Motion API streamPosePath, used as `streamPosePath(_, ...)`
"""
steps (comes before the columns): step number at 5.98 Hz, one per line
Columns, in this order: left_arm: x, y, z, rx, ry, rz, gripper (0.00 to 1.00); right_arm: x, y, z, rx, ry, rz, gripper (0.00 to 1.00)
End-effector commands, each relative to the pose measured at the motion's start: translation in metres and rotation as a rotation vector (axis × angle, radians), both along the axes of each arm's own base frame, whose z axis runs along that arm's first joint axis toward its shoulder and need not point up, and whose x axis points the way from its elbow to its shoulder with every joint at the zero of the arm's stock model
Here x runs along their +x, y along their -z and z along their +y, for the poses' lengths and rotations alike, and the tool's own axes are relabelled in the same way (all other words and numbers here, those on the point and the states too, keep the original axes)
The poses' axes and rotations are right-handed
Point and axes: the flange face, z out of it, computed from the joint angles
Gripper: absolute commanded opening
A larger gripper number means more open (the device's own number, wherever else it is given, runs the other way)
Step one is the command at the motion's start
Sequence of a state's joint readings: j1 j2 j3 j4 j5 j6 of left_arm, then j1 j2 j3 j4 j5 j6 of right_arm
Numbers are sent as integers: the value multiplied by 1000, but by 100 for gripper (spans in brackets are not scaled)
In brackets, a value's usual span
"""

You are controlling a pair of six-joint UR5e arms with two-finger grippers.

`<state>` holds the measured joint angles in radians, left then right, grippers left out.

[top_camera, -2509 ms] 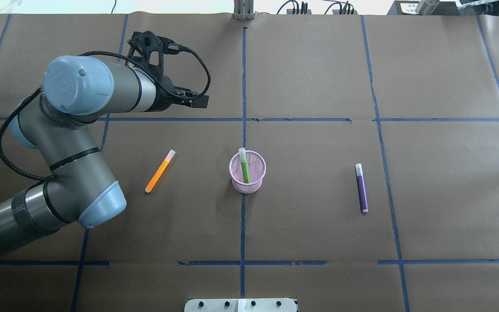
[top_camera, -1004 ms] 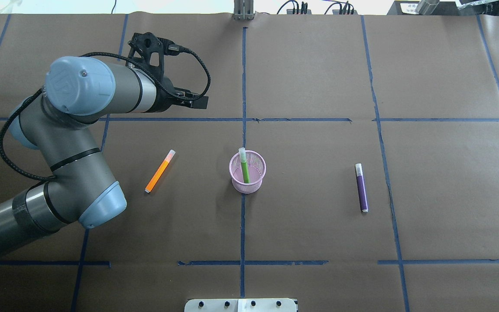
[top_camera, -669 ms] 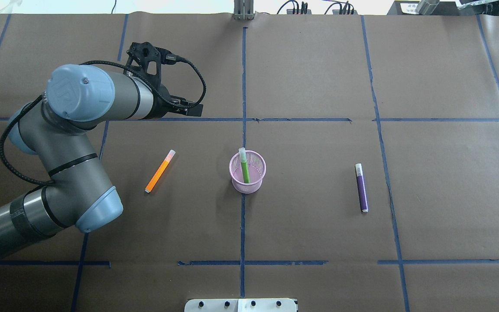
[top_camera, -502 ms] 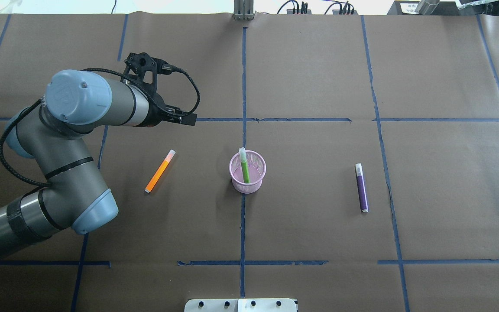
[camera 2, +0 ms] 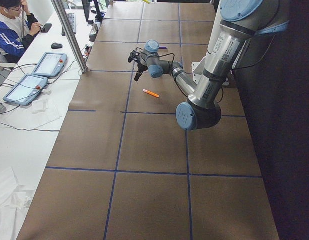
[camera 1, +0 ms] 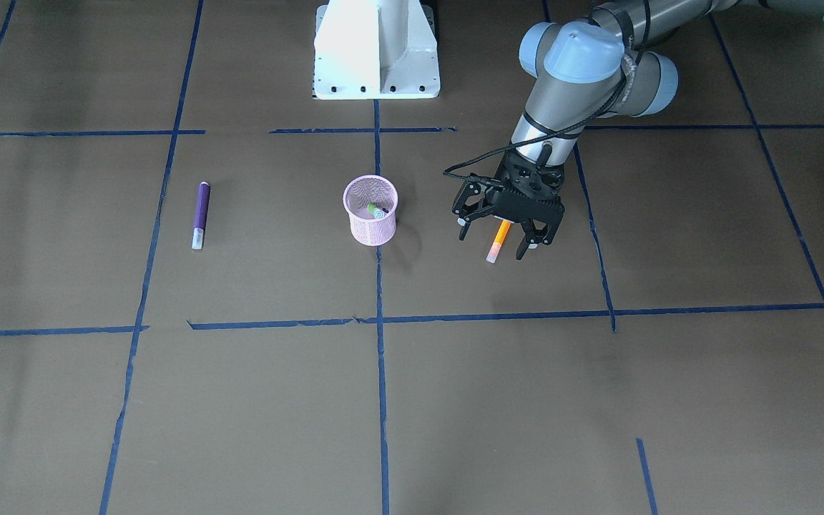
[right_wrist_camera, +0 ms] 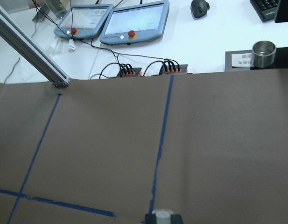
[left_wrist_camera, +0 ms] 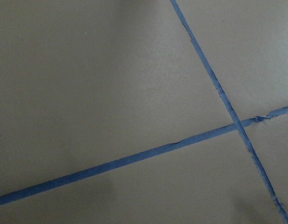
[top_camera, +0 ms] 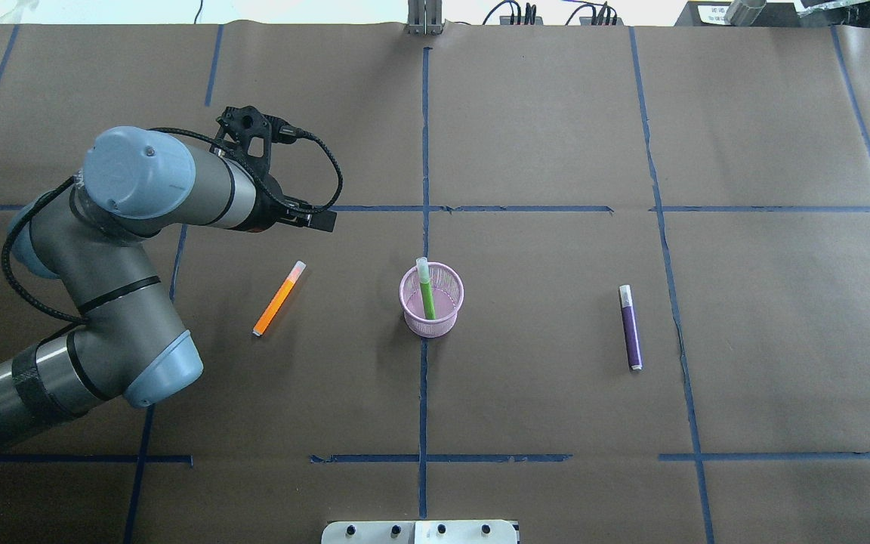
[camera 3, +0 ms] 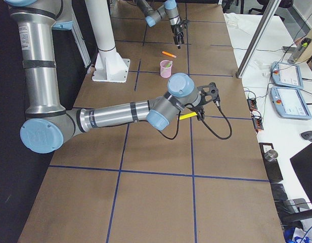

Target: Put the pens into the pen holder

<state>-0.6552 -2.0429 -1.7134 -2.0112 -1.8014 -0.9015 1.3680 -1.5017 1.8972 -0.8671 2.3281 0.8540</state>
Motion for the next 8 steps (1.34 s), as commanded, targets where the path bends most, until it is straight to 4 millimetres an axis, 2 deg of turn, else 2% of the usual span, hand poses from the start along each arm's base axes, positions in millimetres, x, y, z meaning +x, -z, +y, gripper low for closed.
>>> streamPosePath(1,-4,-11,-1,2,-27,-16,100,-79,73,35,6,-99,-89,0)
streamPosePath(2,-2,-21,-5,12,-38,-42,100,-118,102,50,8,-141,-146,0)
streamPosePath(3,-2,-23,-6,9,-38,-44,100,-153,125,64,14,-164,-196,0)
streamPosePath(4,-2,-24,-7,8,-36,-47,100,-206,140,82,32,-197,-220,0)
streamPosePath(5,-9,-24,-12,0,-39,-38,100,-244,148,107,61,-211,-224,0)
streamPosePath(6,-15,-24,-15,-14,-55,-27,100,-295,165,140,111,-240,-235,0)
streamPosePath(7,-11,-34,-18,-28,-60,-41,100,-337,179,173,140,-261,-238,0)
streamPosePath(8,-8,-39,-19,-39,-72,-38,100,-368,185,188,175,-269,-216,0)
